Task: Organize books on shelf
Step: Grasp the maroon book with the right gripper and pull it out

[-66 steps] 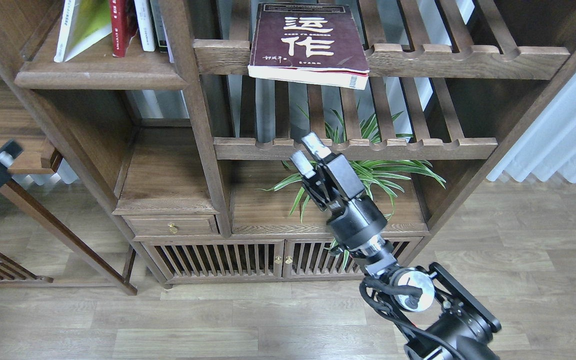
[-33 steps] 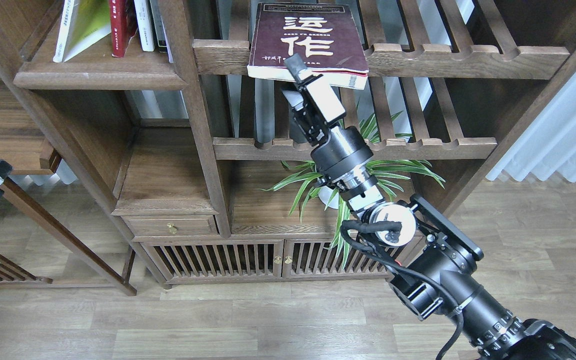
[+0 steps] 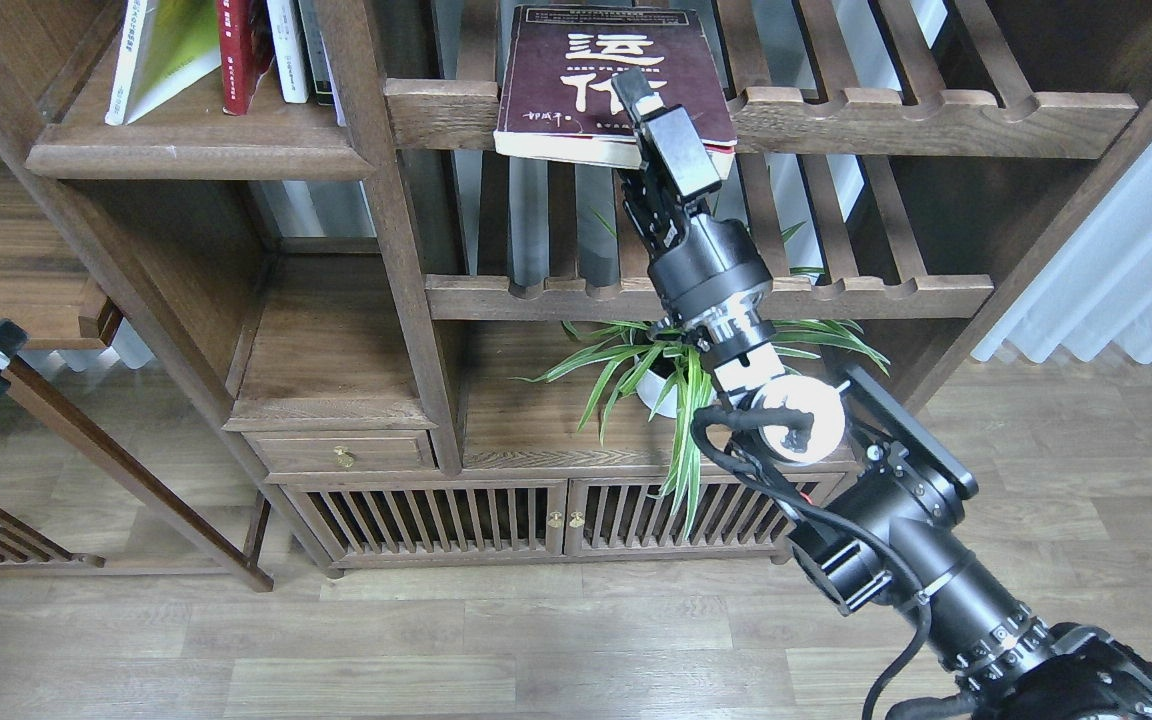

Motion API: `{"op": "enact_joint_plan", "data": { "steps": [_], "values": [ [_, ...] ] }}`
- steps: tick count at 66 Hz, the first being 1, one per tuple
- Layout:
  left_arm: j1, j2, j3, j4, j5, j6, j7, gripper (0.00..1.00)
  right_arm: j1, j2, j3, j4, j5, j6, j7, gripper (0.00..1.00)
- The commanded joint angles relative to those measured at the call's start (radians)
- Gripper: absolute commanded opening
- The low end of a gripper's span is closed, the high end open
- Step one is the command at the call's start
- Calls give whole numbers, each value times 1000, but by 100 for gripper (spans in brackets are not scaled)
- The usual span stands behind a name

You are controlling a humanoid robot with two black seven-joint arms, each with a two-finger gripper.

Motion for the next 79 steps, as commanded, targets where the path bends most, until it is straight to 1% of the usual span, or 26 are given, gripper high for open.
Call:
{"op": "enact_joint_plan", "data": {
  "steps": [1,5,6,8,11,13,14,17,19,23,25,26,27,28,30,41,50,58,66,72,74,75,76,79],
  "values": [
    [-1,-9,-1,0,-2,0,12,98,2,0,-1,0,0,-27,3,78],
    [-1,-9,-1,0,-2,0,12,98,0,0,-1,-2,0,-37,14,71],
    [-3,-9,-1,0,0,0,12,98,0,0,-3,-2,0,-40,20,67],
    [-1,-9,-1,0,-2,0,12,98,-1,0,-3,-2,0,-43,26,64],
    [-3,-9,-3,0,-2,0,12,98,-3,0,-4,-2,0,-47,35,55],
    [-3,-9,-3,0,-2,0,12,98,-3,0,-3,-2,0,-48,37,52],
    [-3,-9,-3,0,-2,0,12,98,-4,0,-3,-2,0,-48,40,48],
    [-3,-9,-9,0,-2,0,12,98,-6,0,-3,-2,0,-47,43,41],
    [-1,-9,-10,0,-2,0,12,98,-6,0,-1,-2,0,-47,44,39],
    [-1,-9,-17,0,-2,0,12,98,-13,0,-1,0,-2,-43,48,27],
    [-1,-9,-17,0,-2,0,12,98,-16,0,-1,0,-2,-40,48,24],
    [-1,-9,-20,0,-2,0,12,98,-33,0,-3,1,-3,-33,49,13],
    [-1,-9,-20,0,-2,0,12,98,-35,0,-3,1,-3,-33,49,12],
    [-1,-9,-20,0,-2,0,12,98,-38,0,-3,3,-5,-30,48,8],
    [-1,-9,-21,1,-2,0,12,98,-42,0,-6,6,-5,-25,48,4],
    [-1,-10,-21,3,-2,0,12,99,-47,0,-12,40,-9,-14,45,4],
    [-1,-38,-21,4,-2,0,12,99,-81,0,-12,139,-6,39,40,4],
    [-1,-59,-21,15,-2,0,12,99,-145,0,-12,258,-5,75,37,4],
    [-13,-81,-24,43,-9,0,12,99,-257,0,-15,346,-5,177,32,4],
    [-13,-98,-21,46,-9,0,13,99,-343,0,-20,362,-5,265,28,4],
    [-13,-108,-20,49,-9,0,15,99,-372,-24,-23,363,-5,290,23,4],
    [-15,-111,-20,50,-9,0,15,99,-384,-35,-23,363,-5,290,22,4],
    [-17,-131,-20,56,-9,0,15,99,-432,-76,-23,365,-5,290,17,4],
    [-23,-147,-20,60,-9,0,15,99,-472,-112,-23,368,-5,290,14,4]
  ]
}}
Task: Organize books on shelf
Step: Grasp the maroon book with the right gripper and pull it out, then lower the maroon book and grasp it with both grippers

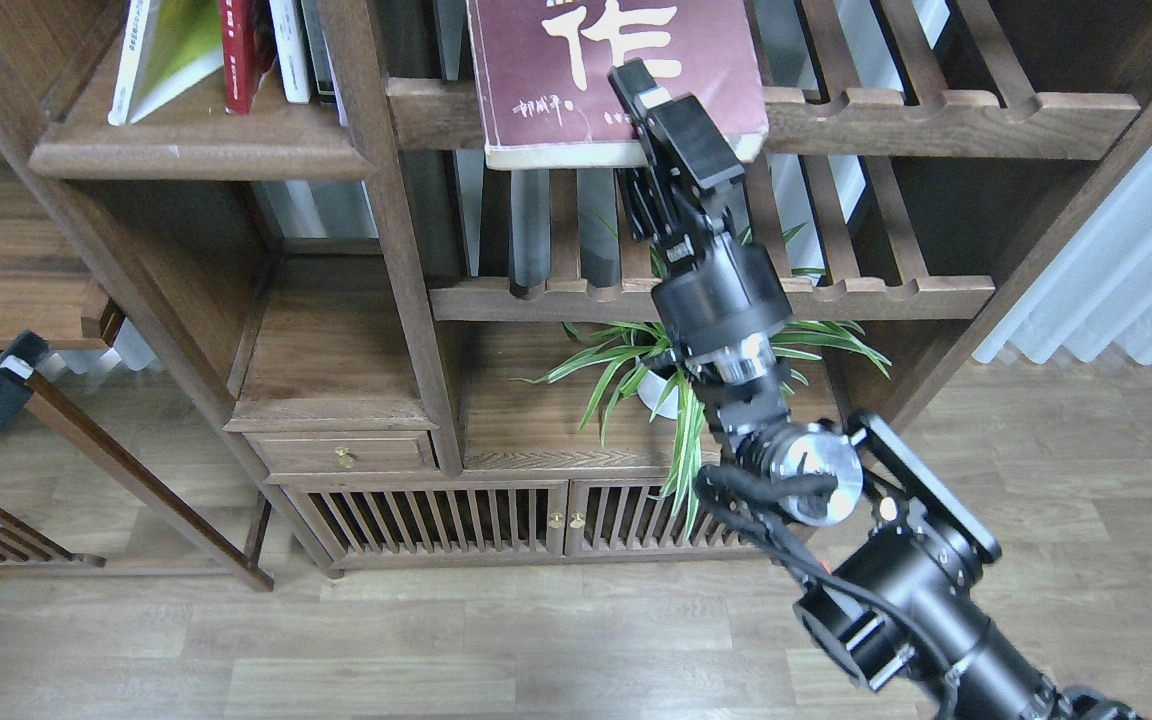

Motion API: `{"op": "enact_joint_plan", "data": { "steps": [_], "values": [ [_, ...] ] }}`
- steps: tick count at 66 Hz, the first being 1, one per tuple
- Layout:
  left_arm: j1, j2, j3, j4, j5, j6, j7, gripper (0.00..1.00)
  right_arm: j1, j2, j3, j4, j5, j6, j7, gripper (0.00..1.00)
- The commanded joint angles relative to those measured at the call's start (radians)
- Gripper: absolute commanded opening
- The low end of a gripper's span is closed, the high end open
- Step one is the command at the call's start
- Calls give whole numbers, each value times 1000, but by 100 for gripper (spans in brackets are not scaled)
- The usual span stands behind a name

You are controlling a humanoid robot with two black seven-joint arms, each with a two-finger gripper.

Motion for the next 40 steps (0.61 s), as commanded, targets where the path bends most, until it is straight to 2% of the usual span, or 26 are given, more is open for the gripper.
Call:
{"op": "enact_joint_plan", "data": {
  "steps": [1,7,19,28,40],
  "values": [
    [-10,-44,2,13,0,0,1,99,-117,-92,-2,9,1,20,-11,4],
    [-18,-69,4,24,0,0,1,99,-189,-131,0,9,1,20,-19,4],
    [-44,-191,19,48,0,0,1,99,-336,-141,0,9,1,20,-95,4],
    [-32,-277,39,53,-1,0,-1,100,-379,-151,-26,6,6,20,-103,4],
    [-18,-376,137,108,-4,0,-1,100,-384,-161,-68,-13,26,20,-112,5]
  ]
}}
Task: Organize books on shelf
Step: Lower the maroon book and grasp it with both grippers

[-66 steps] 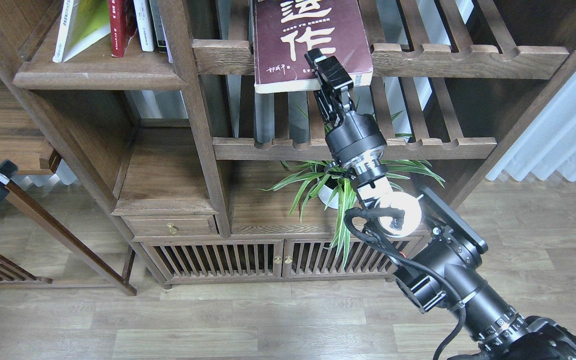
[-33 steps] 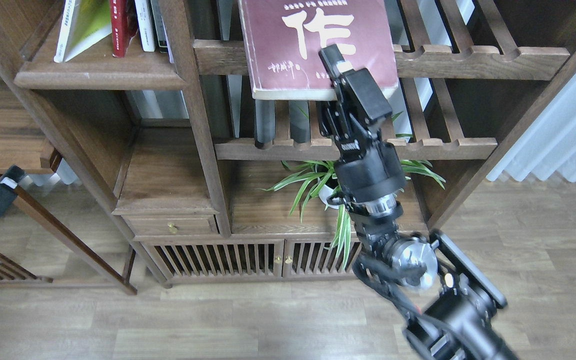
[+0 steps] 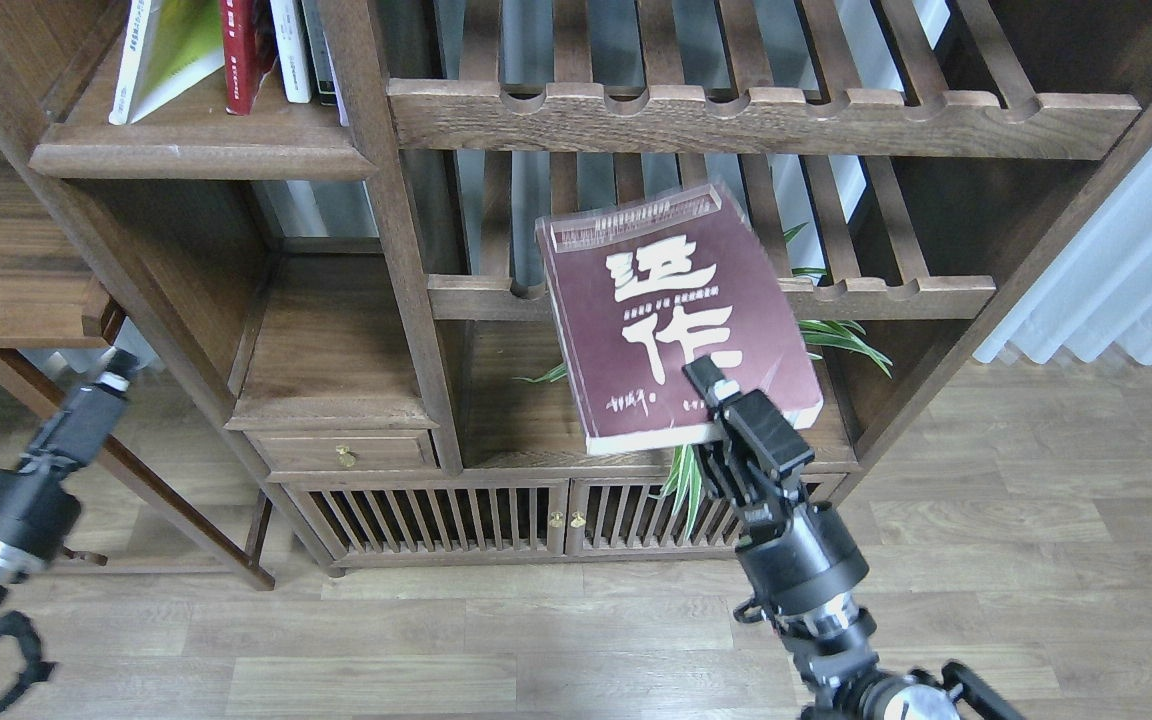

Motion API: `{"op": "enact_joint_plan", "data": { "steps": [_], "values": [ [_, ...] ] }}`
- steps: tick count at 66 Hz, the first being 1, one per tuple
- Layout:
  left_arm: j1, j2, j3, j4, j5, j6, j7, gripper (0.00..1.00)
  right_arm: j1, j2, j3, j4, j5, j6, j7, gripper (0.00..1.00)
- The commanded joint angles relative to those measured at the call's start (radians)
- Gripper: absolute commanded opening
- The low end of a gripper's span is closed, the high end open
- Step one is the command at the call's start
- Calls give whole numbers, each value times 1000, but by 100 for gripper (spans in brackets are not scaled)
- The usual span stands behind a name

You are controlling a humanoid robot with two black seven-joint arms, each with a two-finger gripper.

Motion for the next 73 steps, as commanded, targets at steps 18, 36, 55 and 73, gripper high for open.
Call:
{"op": "enact_joint_plan", "data": {
  "steps": [18,36,55,73],
  "values": [
    [6,-121,129,101,-70,0,12,100,5,42,-108,-138,3,-1,-67,5],
    [-3,-175,129,98,-125,0,52,100,51,104,-128,-206,-8,-1,-87,5],
    [-12,-230,124,-18,-311,0,52,100,-21,177,-115,-219,-6,-1,-142,7],
    [-26,-230,131,-42,-336,0,36,100,-53,185,-115,-226,-8,-1,-145,8]
  ]
}}
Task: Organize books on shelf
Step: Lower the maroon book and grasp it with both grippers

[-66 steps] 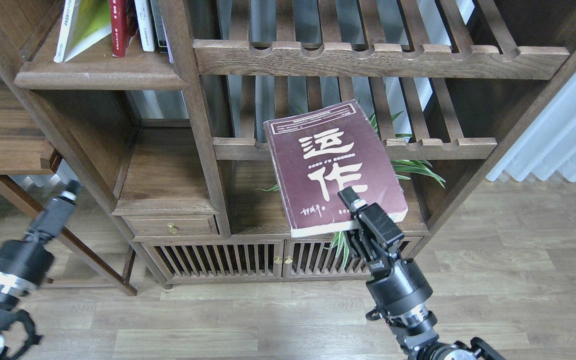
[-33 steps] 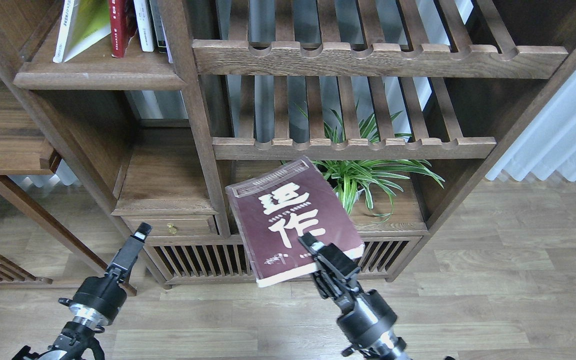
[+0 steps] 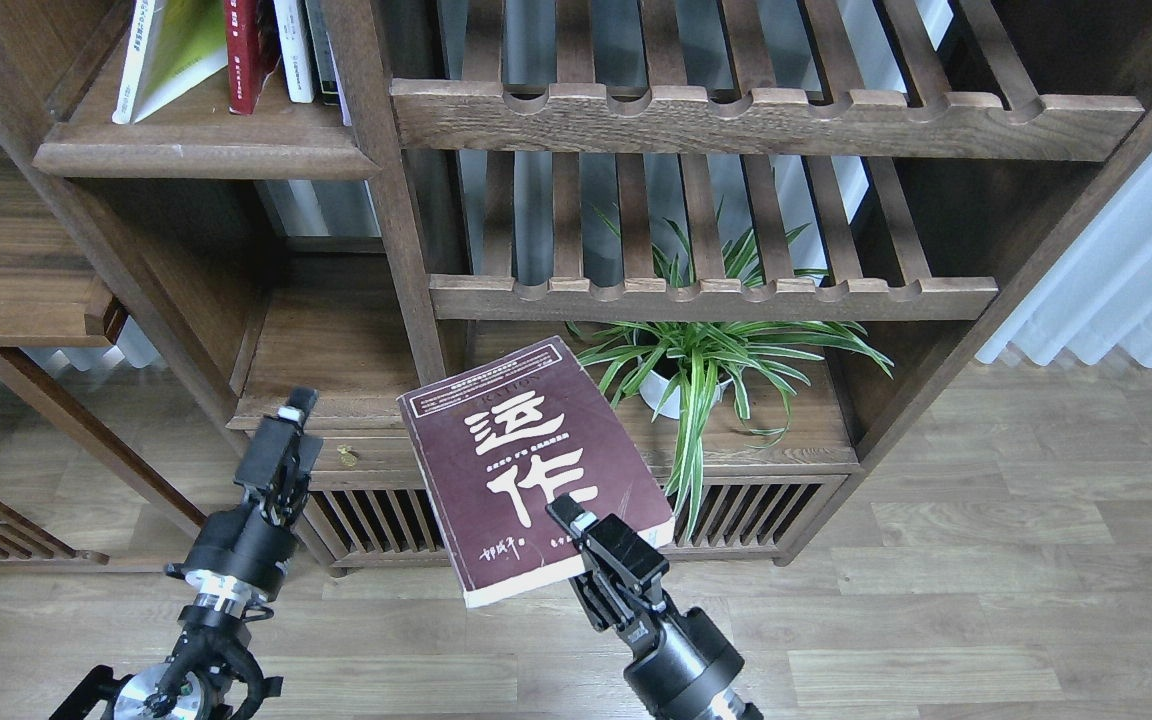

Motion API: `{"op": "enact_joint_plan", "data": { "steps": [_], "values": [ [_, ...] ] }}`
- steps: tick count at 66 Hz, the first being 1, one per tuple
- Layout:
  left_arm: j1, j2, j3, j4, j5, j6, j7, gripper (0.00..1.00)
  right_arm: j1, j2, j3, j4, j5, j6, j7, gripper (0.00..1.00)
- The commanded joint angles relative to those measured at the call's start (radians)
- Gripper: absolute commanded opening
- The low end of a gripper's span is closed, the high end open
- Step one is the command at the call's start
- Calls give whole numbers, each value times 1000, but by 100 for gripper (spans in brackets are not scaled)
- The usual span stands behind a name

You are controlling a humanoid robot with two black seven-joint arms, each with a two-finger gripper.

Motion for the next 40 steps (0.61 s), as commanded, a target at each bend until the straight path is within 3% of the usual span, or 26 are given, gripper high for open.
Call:
{"op": "enact_joint_plan", "data": {
  "steps": [1,14,26,40],
  "values": [
    [-12,0,8,19,1,0,-7,100,-5,1,1,-4,-1,0,0,8],
    [30,0,13,2,-5,0,-17,100,-5,1,1,-4,-1,0,-8,8],
    [174,0,108,-191,-118,0,-125,100,-5,1,4,-4,-1,0,-8,8],
    [267,0,234,-185,-174,0,-120,100,-3,1,-7,-6,3,0,-23,8]
  ]
}}
